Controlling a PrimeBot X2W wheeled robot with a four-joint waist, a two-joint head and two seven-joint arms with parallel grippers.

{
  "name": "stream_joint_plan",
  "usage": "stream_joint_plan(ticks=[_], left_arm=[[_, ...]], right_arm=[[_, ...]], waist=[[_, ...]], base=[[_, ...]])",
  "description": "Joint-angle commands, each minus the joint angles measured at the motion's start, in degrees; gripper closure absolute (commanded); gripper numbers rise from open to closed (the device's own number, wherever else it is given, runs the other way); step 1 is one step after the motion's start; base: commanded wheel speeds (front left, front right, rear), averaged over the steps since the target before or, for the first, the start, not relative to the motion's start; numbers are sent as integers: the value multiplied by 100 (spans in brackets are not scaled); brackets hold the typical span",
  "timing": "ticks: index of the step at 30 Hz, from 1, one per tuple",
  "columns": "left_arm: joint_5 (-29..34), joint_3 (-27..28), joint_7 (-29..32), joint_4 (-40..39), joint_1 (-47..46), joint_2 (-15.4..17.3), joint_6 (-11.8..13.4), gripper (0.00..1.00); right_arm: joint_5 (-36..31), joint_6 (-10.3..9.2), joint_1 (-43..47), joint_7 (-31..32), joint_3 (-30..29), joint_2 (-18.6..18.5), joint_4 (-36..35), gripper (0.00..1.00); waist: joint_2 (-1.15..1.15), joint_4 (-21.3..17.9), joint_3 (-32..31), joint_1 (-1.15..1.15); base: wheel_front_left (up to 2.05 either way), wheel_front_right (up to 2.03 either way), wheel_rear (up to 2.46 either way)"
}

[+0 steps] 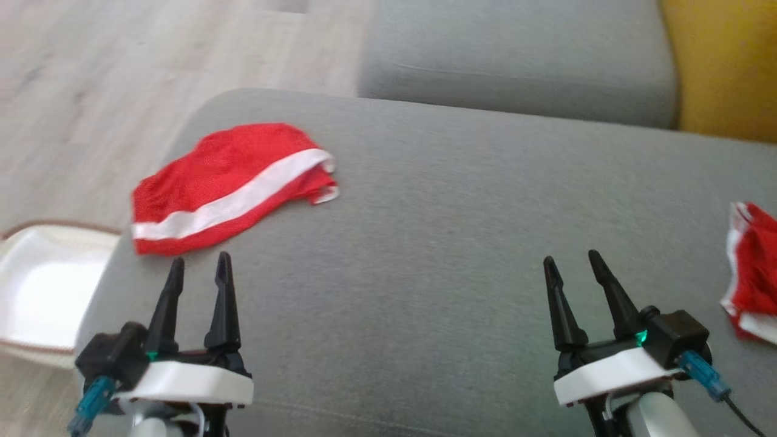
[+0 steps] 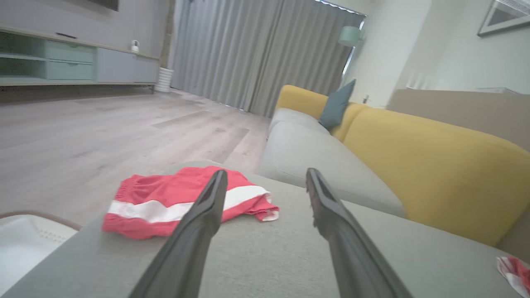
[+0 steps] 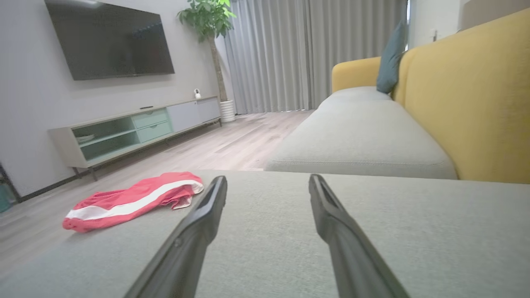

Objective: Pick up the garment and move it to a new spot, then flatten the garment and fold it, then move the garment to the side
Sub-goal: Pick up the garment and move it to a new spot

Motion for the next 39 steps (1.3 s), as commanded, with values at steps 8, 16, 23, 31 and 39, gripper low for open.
stream_joint_plan(ticks=[8, 16, 23, 31, 39], left_arm=[[149, 370, -29, -226, -6, 25, -10, 0], [172, 412, -29, -239, 48, 25, -55, 0], [162, 564, -29, -218, 39, 25, 26, 0], [191, 1085, -29, 62, -410, 36, 20, 0], [280, 1479, -20, 1195, -1559, 470, -116, 0]], right_arm=[[192, -5, -46, -62, 242, -16, -125, 0], [267, -5, -24, -62, 281, -16, -110, 0], [294, -5, -32, -62, 333, -16, -99, 0], [-12, -5, -251, -62, 94, -16, -227, 0], [-411, -5, -604, -17, -82, -16, -681, 0]], waist=[[0, 915, -199, 0], [0, 1084, -219, 0], [0, 984, -166, 0], [0, 696, 325, 0], [0, 329, 1183, 0]], base=[[0, 0, 0], [0, 0, 0], [0, 0, 0], [0, 0, 0], [0, 0, 0]])
